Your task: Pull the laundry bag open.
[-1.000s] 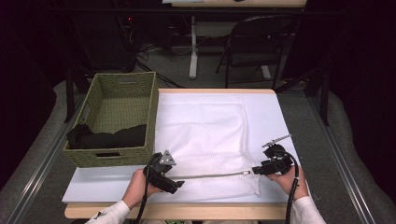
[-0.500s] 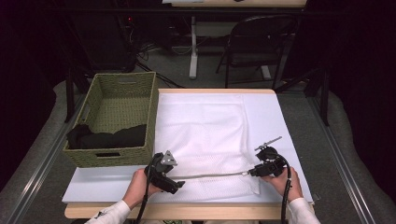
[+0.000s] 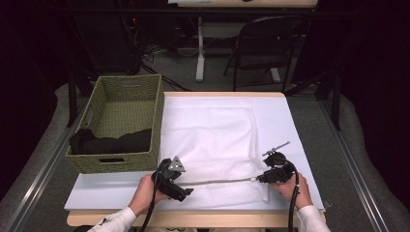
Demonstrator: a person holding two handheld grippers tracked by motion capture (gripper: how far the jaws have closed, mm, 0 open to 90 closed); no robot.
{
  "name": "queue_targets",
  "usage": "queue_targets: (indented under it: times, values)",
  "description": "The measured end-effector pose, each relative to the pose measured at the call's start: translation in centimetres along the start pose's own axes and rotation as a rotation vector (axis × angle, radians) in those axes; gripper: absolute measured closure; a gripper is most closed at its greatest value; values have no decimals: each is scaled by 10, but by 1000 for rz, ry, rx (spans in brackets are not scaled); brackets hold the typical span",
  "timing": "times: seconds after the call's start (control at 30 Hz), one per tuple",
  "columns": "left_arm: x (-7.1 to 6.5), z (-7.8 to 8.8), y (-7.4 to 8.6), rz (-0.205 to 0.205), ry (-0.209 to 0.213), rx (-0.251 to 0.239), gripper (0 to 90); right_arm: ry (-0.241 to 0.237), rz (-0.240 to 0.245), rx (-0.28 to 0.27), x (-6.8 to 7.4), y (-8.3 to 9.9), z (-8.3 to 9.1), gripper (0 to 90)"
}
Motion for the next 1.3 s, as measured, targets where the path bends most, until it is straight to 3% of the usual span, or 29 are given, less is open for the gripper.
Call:
queue_targets:
  times: [0.33, 0.5, 0.67, 0.77, 0.87, 1.3]
  values:
    - [-1, 0, -4, 35, 16, -11, 93, 9, -3, -6, 2, 0, 0, 632]
    - [-1, -1, -4, 39, 22, -14, 93, 16, -4, -9, 0, 1, 1, 715]
    - [-6, -4, -8, 32, 61, 0, 104, -19, 0, -22, -2, 1, 1, 826]
    - [-10, -6, -12, 37, 83, -14, 109, -20, 15, -16, -1, 1, 4, 841]
    - [-15, -7, -17, 18, 94, -18, 124, -27, 13, -3, 0, 1, 8, 844]
    - [-27, -13, -35, -45, 120, -30, 86, -25, 34, -62, 2, -2, 24, 842]
Point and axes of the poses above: each handheld gripper's, and its own axes: z roughly backward along the jaws, y roughly out of its underside, x roughly to its left, the point moved 4 cm from there along -z, roughly forward along the jaws, and after that the axes turned 13 degrees about y, right-handed, at the moved point
